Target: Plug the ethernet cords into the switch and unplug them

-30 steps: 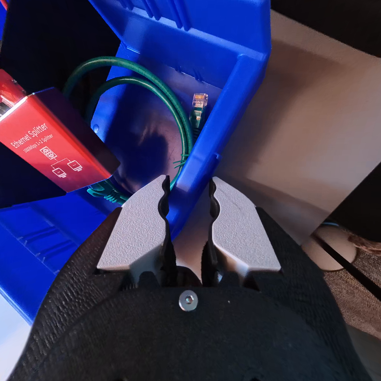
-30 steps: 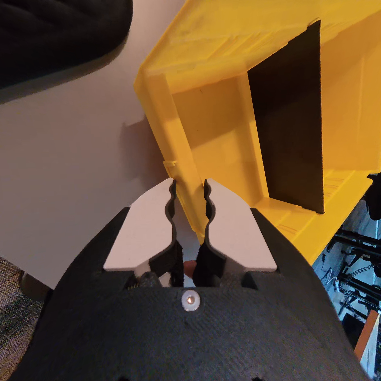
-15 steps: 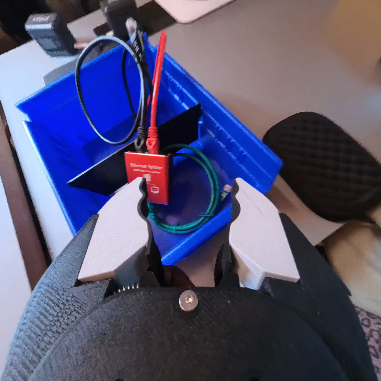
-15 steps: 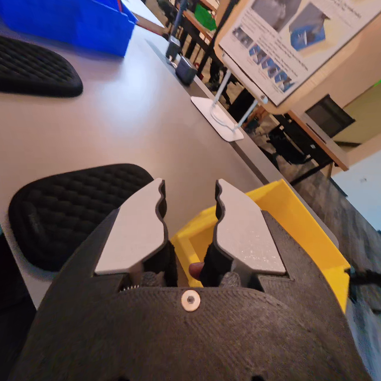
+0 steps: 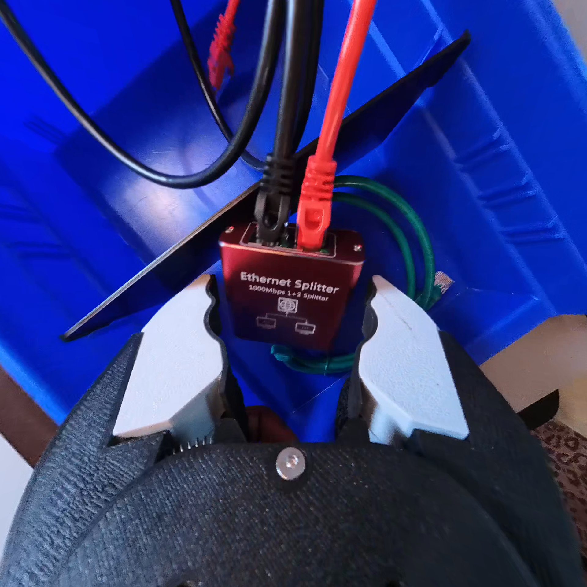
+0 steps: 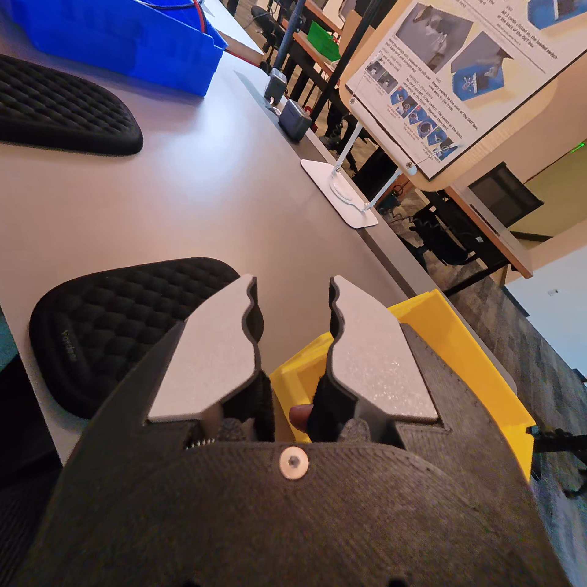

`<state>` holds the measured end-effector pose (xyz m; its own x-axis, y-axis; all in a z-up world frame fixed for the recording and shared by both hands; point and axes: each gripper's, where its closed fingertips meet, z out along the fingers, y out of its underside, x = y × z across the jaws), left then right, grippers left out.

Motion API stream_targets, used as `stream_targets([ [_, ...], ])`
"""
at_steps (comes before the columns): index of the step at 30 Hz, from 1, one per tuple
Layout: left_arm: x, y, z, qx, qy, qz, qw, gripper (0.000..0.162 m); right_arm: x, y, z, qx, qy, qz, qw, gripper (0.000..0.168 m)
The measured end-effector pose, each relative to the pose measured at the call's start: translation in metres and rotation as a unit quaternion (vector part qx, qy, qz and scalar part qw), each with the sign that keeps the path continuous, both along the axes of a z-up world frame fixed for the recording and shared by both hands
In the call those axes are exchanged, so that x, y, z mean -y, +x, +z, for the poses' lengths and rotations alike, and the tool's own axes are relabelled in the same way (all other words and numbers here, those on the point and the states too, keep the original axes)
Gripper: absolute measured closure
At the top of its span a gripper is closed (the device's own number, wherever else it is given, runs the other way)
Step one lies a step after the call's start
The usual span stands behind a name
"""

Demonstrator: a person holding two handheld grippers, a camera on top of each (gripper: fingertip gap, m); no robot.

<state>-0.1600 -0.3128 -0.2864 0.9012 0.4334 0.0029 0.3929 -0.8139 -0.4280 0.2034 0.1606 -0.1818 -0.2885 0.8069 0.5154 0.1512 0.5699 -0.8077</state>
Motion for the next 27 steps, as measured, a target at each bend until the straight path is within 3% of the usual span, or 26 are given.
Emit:
stream_targets([
  [5, -0.002, -0.006, -0.020, -0.008, -0.045, 0.003, 0.999, 0.076, 0.003, -0.004, 0.002, -0.009, 0.005, 0.005, 1.000, 0.127],
  [10, -0.001, -0.006, -0.003, -0.055, -0.016, 0.021, 0.998, 0.077, 0.005, -0.011, -0.003, 0.009, 0.016, 0.006, 1.000, 0.127],
  [17, -0.003, -0.001, 0.077, -0.198, 0.042, 0.038, 0.978, 0.078, 0.021, -0.018, 0.001, -0.004, -0.007, 0.035, 0.999, 0.129],
  [27, -0.035, 0.028, 0.218, -0.416, 0.105, 0.020, 0.903, 0.079, 0.039, -0.023, 0.003, -0.003, -0.035, 0.056, 0.998, 0.130],
])
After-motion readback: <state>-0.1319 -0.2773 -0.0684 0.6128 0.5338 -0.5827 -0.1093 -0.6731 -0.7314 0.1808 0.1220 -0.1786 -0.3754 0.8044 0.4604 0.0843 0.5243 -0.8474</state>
